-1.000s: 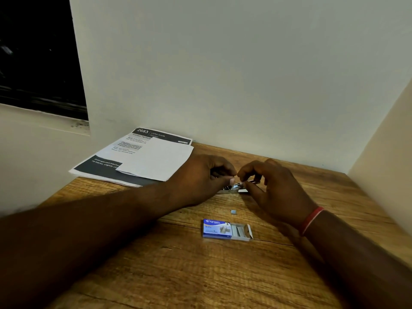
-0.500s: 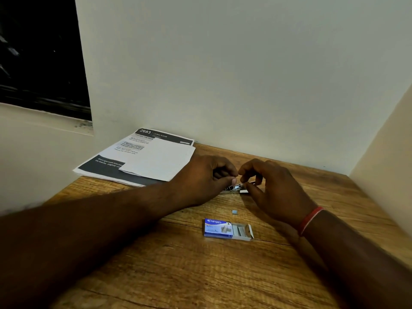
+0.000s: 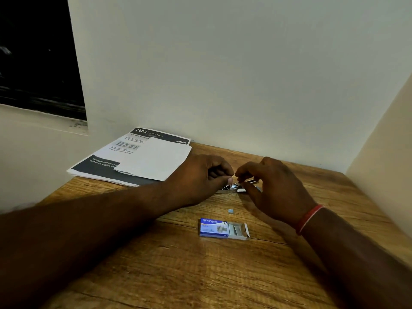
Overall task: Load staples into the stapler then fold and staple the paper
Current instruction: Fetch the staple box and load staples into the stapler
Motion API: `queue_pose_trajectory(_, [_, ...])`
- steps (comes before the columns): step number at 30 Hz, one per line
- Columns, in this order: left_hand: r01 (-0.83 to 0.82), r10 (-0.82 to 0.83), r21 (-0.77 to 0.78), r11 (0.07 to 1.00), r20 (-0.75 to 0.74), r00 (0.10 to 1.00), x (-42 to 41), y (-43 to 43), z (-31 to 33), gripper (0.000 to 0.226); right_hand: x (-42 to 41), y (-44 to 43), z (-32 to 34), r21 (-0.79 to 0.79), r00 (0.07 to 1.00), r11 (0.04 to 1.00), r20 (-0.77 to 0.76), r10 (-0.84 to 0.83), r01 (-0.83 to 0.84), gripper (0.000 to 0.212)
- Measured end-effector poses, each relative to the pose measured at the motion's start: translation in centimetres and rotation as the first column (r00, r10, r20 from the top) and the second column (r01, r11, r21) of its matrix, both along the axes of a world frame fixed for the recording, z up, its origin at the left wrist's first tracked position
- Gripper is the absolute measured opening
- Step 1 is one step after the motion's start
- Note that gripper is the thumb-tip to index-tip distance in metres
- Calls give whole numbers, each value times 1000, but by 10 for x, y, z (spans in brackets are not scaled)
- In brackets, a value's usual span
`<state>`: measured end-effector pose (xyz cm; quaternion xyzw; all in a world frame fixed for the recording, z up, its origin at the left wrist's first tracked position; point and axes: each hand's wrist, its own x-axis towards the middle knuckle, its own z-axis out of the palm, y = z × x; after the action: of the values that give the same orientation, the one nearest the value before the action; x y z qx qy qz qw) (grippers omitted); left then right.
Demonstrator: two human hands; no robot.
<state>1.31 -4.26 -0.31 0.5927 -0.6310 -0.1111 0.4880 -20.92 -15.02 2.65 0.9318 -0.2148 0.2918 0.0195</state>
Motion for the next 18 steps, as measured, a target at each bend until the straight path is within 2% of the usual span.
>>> queue_pose_trajectory(3, [-3,3,2,1000,-4,1000,0,1,1,10,-2,-3,1,27,1000,999,-2,-23,23,23])
queue_pose_trajectory(8, [3,-3,1,1000,-6,1000,-2,0,3,13,-3,-7,0,74,998,996,-31,54,-52,15])
queue_pose_trajectory(13, [-3,3,12,1000,-7,1000,-3,-2,2,17,-1,-6,-3,153,997,987,-56,54,-45,24])
queue_pose_trajectory(18, [-32,32,5,999,3,999,-2,-5,1,16,0,-5,-3,165,997,985,-51,56,-47,28])
